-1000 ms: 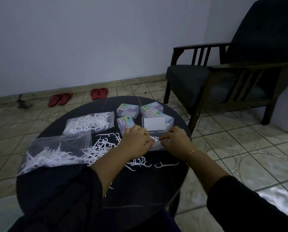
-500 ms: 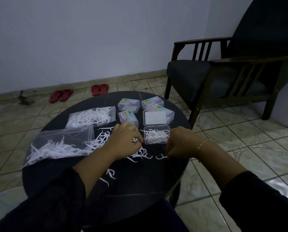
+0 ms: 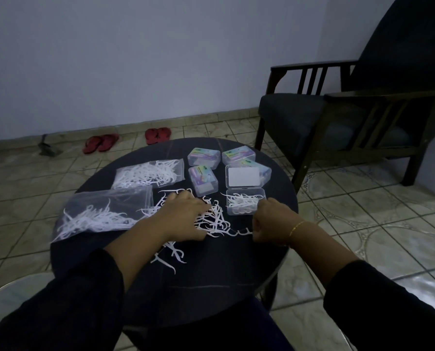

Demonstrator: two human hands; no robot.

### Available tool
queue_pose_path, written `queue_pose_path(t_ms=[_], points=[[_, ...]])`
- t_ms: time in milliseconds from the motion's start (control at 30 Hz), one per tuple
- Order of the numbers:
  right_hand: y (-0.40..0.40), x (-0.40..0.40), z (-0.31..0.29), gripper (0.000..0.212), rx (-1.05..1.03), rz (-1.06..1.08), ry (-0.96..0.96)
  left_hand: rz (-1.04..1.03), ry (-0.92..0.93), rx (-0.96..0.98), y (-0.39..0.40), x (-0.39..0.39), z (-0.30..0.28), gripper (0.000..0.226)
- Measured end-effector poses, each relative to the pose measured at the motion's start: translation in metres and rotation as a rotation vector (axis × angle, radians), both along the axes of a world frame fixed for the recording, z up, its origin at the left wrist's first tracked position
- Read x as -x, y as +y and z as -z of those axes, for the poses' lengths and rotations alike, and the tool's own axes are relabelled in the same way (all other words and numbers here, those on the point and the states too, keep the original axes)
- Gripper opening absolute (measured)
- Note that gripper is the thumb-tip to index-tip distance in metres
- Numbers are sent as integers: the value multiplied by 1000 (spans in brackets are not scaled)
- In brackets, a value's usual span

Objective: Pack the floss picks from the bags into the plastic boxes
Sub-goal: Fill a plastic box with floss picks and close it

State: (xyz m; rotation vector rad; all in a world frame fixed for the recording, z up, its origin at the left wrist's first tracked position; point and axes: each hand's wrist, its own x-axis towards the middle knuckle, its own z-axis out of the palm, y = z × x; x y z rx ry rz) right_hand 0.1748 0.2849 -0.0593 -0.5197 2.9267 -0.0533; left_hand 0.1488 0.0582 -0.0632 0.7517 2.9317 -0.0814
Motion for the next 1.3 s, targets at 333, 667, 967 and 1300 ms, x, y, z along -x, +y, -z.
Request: queue_pose_path(t_ms=[333,667,967,1300], points=[[-4,12,-16,21,157,65,133,52,84,-37,5,8,3,38],[-1,40,-7,35,157,223,176,60,119,-141,6,8,4,31],[2,36,9,30,306,271,135,-44,84,-356,15,16,-14,24],[8,36,12,30,400,300,137,-33,69,-386,63,36,-50,23]])
